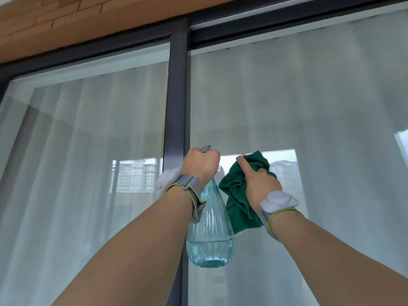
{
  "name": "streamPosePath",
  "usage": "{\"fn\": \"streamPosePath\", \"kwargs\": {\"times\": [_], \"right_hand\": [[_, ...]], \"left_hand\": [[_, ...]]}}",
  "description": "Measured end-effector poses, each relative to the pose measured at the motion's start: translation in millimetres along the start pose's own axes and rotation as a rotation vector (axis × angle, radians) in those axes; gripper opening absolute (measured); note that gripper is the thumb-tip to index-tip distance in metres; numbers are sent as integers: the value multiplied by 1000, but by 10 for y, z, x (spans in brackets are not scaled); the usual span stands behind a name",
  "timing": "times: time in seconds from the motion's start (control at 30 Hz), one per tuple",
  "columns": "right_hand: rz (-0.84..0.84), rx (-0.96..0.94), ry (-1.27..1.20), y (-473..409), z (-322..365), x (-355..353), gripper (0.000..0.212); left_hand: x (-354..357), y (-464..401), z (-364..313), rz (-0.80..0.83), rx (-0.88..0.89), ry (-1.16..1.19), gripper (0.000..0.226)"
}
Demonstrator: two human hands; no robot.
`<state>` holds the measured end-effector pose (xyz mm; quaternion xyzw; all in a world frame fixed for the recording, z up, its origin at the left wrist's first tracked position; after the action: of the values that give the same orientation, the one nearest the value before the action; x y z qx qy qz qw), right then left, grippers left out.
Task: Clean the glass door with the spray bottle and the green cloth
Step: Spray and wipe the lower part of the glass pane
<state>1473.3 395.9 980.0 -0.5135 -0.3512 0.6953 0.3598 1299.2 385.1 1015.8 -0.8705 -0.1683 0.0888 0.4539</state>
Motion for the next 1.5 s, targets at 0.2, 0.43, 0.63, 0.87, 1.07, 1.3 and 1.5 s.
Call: {"fn": "streamPosePath", "kwargs": {"times": [0.2, 0.43, 0.63, 0.87, 1.07, 1.3, 1.5], "right_hand": [[-21, -90, 292, -33, 7, 134, 94], [-121, -93, 382, -144, -13, 28, 75], [3, -161, 121, 89, 31, 106, 48], [11, -152, 73, 579, 66, 91, 43], [-75, -112, 114, 708, 63, 148, 51], [-310, -78, 107, 873, 314, 484, 65], [-315, 22, 78, 351, 471, 594, 60]], "left_hand": [[-78, -84, 113, 34, 6, -34, 25], [-85, -41, 196, 60, -7, -8, 53], [-130, 94, 100, 92, -1, 8, 24], [-154, 139, 0, 140, -19, -33, 4], [36, 326, 148, 212, -69, -51, 17], [-2, 314, 249, 169, -41, -92, 25], [-367, 160, 313, 123, -12, -120, 20]]}}
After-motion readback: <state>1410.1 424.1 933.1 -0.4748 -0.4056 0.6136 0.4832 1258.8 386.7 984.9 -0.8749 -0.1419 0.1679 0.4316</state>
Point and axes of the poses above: each hand's wrist, its own y-axis away from the middle knuckle, its own x-axis out of the palm, z = x × y, the point moved 9 cm from there along -y, towards the middle knuckle, and after that the axes turned 10 degrees about x, right-handed, at the moved point
